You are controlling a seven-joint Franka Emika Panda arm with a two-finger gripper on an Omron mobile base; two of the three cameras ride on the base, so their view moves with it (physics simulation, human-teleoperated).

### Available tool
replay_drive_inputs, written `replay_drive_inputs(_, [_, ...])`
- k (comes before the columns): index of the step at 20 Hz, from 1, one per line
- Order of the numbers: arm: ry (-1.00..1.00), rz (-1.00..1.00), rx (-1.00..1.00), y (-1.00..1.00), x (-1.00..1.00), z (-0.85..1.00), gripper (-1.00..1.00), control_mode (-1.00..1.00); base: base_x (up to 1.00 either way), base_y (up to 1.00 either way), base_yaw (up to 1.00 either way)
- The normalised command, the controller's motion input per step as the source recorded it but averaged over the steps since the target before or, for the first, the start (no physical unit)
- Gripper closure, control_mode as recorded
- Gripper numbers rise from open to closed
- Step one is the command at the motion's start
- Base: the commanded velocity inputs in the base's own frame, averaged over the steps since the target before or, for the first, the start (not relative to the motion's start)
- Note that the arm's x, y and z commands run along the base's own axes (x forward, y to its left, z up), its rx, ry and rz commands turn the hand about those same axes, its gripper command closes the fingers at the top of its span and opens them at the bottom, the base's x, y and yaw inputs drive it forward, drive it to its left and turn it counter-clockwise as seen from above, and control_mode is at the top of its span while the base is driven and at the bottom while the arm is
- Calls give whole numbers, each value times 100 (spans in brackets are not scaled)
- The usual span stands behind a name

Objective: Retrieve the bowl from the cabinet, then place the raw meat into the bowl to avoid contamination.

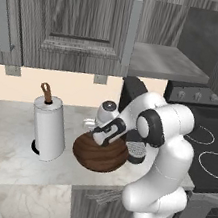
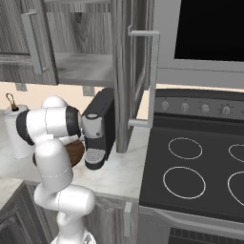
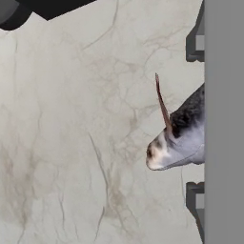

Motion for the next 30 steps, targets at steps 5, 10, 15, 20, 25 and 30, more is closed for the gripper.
replay_drive_inputs(5, [0,-5,0,2,2,-22,-100,-100,0,0,0])
replay_drive_inputs(10, [0,-5,0,4,6,-30,-100,-100,0,0,0])
replay_drive_inputs(15, [0,-4,0,5,10,-26,100,-100,0,0,0])
replay_drive_inputs(20, [0,0,0,2,1,-7,100,-100,0,0,0])
replay_drive_inputs(25, [0,0,0,0,0,0,100,-100,0,0,0])
replay_drive_inputs(30, [0,0,0,0,0,0,100,-100,0,0,0])
